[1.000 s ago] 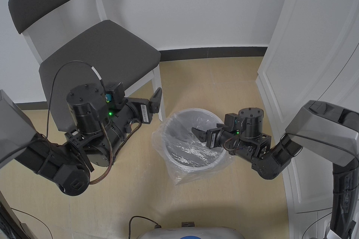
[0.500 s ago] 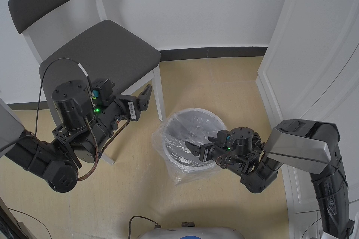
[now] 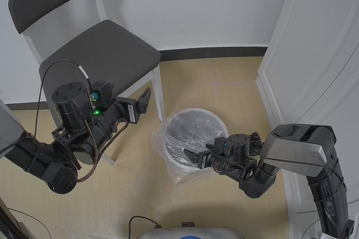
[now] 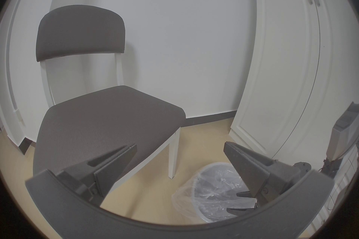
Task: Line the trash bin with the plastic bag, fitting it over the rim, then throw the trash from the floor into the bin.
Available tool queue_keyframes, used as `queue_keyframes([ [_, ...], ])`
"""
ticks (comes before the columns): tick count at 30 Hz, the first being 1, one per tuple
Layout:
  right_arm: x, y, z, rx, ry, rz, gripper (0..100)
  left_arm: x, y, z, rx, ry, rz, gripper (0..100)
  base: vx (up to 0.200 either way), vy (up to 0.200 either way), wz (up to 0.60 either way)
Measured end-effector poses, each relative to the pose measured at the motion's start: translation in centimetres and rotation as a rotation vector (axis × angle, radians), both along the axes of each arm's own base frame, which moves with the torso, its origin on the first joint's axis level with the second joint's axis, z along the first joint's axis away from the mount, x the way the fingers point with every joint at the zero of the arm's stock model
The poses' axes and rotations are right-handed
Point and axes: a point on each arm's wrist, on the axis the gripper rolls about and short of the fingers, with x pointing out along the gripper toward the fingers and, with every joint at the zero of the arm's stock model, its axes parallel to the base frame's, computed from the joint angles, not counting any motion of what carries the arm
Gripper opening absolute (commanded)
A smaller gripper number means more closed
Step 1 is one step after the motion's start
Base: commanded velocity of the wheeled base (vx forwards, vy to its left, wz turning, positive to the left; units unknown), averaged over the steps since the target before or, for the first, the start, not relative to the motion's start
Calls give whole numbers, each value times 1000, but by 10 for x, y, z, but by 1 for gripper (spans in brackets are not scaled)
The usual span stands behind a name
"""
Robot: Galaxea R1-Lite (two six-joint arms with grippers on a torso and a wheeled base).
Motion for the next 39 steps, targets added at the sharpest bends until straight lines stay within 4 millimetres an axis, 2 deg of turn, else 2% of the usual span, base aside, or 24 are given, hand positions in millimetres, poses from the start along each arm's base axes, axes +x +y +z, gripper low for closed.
queue_keyframes([
  [16,-15,7,7,9,-18,33,0,0,0,0,1,0,0,100,0,0,0],
  [25,-42,20,5,-14,7,101,0,0,0,0,1,0,-1,100,0,0,0],
  [34,-63,34,-13,-37,31,163,0,0,-1,0,1,0,-2,100,0,0,0],
  [39,-67,36,-22,-53,48,173,0,0,-1,-1,3,1,-3,100,0,0,0],
])
